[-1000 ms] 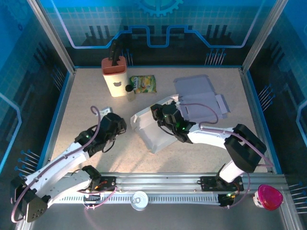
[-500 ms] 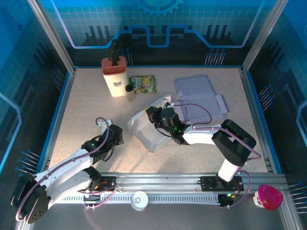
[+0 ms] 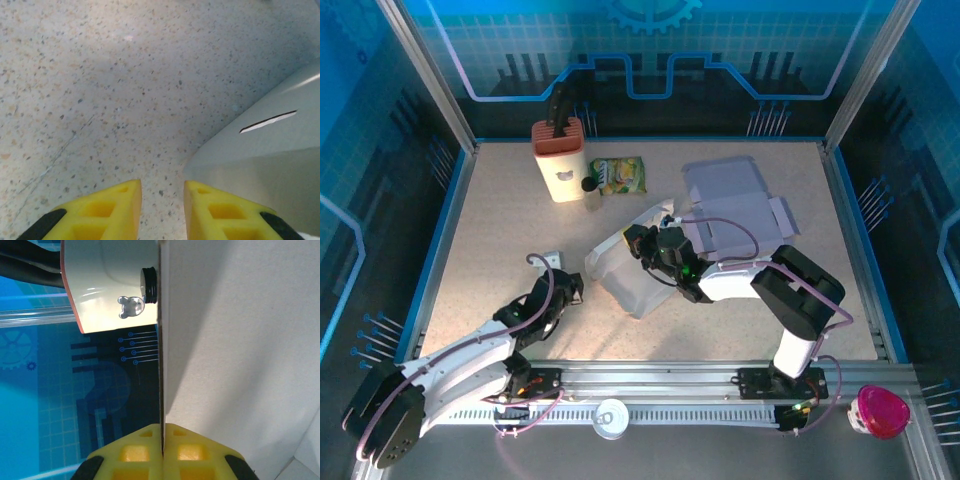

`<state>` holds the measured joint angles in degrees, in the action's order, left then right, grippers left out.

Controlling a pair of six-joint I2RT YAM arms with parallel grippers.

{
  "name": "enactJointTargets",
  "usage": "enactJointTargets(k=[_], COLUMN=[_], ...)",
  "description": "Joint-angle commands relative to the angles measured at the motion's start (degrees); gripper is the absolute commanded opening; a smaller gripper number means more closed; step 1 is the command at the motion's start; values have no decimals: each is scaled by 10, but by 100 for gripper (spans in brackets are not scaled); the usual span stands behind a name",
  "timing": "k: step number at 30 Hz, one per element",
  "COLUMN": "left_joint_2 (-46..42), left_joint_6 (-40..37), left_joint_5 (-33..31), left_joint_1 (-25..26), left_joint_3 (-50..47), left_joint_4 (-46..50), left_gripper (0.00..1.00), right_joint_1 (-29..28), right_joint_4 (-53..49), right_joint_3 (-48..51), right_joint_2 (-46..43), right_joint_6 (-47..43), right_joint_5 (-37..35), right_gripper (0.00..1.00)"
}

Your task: Fold the paper box

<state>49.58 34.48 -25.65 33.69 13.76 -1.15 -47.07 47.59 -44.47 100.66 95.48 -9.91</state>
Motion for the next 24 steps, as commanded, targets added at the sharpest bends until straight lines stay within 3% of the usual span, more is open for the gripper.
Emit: enactJointTargets(k=[1,9,14,24], left_joint_2=[11,79,118,149], left_joint_6=[-32,-99,-114,-173], left_joint_5=[5,58,50,102], left_joint_1=[-5,-6,-6,-2], left_joint_3=[-6,-4,8,0], left_joint_4=[-55,-142,-166,-249], left_gripper=[31,37,39,48], right_joint_1=[6,15,18,34], right_joint_4=[-20,-26,-30,-35], right_joint_3=[3,-6,-12,-20], right_joint_2=[5,10,14,21], right_joint_6=[-6,-4,-4,3], right_joint_5=[7,28,43,72], right_gripper=[0,0,0,0])
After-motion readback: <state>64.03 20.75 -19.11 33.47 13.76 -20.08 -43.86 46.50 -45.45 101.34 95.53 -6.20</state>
